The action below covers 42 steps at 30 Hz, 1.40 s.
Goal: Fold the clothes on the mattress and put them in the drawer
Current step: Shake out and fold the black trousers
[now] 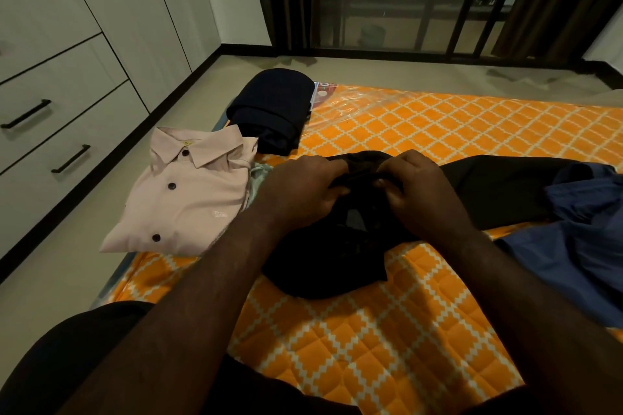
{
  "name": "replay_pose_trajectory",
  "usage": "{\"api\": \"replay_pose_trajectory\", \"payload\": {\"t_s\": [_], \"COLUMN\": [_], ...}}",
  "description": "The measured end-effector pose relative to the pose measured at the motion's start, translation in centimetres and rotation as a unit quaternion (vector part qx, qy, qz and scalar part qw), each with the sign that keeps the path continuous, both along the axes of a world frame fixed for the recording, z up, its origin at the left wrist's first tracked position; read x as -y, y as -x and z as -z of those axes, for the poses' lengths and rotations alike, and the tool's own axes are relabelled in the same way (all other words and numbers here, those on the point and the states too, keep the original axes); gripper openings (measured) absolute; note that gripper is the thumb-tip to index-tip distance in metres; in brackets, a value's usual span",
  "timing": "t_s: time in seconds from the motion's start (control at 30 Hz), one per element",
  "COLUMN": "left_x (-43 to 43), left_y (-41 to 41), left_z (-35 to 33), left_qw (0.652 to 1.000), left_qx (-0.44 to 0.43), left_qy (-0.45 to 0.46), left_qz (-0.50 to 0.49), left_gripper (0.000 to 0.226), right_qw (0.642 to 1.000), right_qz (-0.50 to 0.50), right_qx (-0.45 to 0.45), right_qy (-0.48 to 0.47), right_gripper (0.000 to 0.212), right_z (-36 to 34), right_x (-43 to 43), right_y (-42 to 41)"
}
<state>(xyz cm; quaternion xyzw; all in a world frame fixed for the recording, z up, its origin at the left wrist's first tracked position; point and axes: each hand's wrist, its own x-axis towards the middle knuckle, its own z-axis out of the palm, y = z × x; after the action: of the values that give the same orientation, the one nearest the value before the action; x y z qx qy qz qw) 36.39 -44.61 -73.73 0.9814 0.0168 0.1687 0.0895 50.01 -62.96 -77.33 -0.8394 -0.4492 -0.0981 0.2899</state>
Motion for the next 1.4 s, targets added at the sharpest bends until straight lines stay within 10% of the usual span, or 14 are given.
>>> {"api": "replay_pose_trajectory", "payload": {"t_s": [0.27,0.6,0.87,1.13,1.4], "left_x": [-0.6,1.5,7.0,12.2,9.4], "left_y": [0.6,0.6,0.8,3.2,4.0], "left_z": [0.1,0.6,-0.1,0.7,-0.4], "left_qw": [0.996,0.997,0.986,0.912,0.889], "left_qx": [0.082,0.075,0.083,-0.384,-0.451], "left_qy": [0.012,0.001,-0.118,-0.134,-0.043], "left_qz": [-0.025,0.008,0.081,0.056,-0.074], "left_gripper": [0.023,0.027,0.029,0.031,0.041], "right_qw": [0.991,0.971,0.855,0.835,0.836], "right_qz": [0.066,0.221,0.214,0.105,0.074], "right_qx": [-0.105,-0.078,-0.415,-0.487,-0.502], "right_qy": [0.047,-0.052,-0.228,-0.232,-0.21], "right_gripper": [0.044,0.013,0.013,0.058,0.067], "right_z": [0.4,0.8,3.0,4.2,4.2], "right_x": [1.8,2.1,1.8,1.4,1.4], "right_y": [-3.0,-4.6,-6.2,-7.3,-7.2]}}
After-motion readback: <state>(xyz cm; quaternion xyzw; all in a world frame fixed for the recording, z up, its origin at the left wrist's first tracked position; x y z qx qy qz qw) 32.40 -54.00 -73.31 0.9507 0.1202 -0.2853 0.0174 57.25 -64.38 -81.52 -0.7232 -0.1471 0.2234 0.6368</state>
